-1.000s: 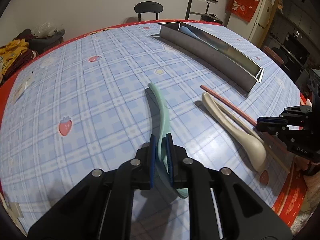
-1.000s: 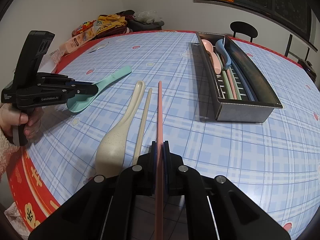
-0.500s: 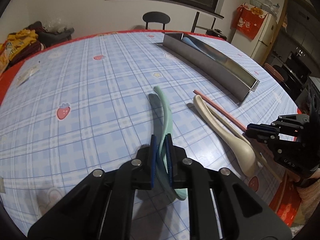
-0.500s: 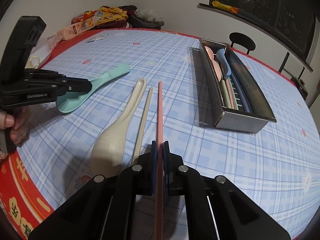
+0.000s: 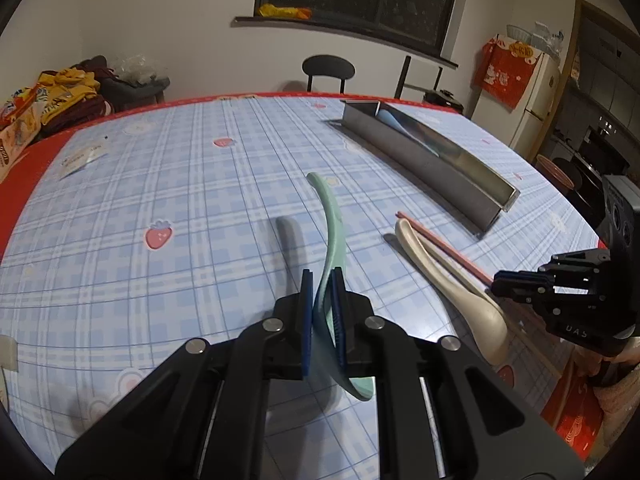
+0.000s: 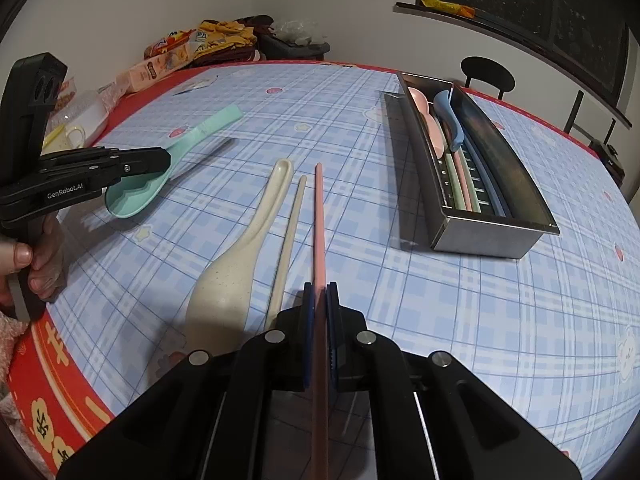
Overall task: Organize utensils
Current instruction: 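Carry the green spoon with the left tool while the right carries the pink chopstick to the tray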
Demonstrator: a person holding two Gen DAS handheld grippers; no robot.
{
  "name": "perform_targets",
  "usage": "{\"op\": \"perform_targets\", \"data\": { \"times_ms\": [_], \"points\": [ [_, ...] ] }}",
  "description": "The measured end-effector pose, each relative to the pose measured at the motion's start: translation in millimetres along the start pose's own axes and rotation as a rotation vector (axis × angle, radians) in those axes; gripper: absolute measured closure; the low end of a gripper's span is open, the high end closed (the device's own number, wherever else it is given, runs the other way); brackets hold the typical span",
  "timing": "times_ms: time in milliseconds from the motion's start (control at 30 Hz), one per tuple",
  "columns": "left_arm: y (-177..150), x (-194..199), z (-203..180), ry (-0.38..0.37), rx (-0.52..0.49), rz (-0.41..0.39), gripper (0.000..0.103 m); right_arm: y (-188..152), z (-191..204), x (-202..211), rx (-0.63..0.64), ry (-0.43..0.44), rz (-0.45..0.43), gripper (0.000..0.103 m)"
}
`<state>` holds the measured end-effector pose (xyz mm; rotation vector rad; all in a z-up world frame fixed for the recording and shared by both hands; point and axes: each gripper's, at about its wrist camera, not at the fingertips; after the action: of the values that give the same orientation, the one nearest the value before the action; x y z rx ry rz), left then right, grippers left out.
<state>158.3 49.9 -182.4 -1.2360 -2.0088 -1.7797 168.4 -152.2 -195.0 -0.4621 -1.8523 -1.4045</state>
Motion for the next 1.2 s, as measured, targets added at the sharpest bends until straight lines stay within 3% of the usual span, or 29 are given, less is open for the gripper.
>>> {"op": "perform_targets", "data": {
  "times_ms": [267, 700, 1033, 1200],
  "points": [
    [-0.9, 15.3, 6.5, 0.012, 0.032, -0.076, 0.090, -4.9, -16.9, 17.1, -0.088, 0.062, -0.091, 0.097],
    [-1.7, 36.5, 22.0, -0.003, 0.116, -0.177, 0.090, -5.6, -30.1, 25.6, -0.127, 0.116, -0.133, 0.097],
    [31.4, 46.5, 0.8, -0.040, 0.129, -0.230, 0.090, 13.0, -62.9, 28.4, -0.246, 0.264, -0.174, 0.097],
    [56.7, 29.0, -11.9, -0.096, 0.177, -0.227, 0.090, 41.8, -87.1, 26.6, -0.254, 0.218, -0.222, 0.097]
  ]
}}
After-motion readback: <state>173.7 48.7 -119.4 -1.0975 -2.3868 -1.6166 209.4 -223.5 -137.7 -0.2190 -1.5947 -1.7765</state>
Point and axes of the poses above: each gripper's, at about its wrist camera, not at the fingertips, and x roughly against the way its jaws point, z to its left, y to its top, and after that the axes turned 11 degrees about -y, right-handed
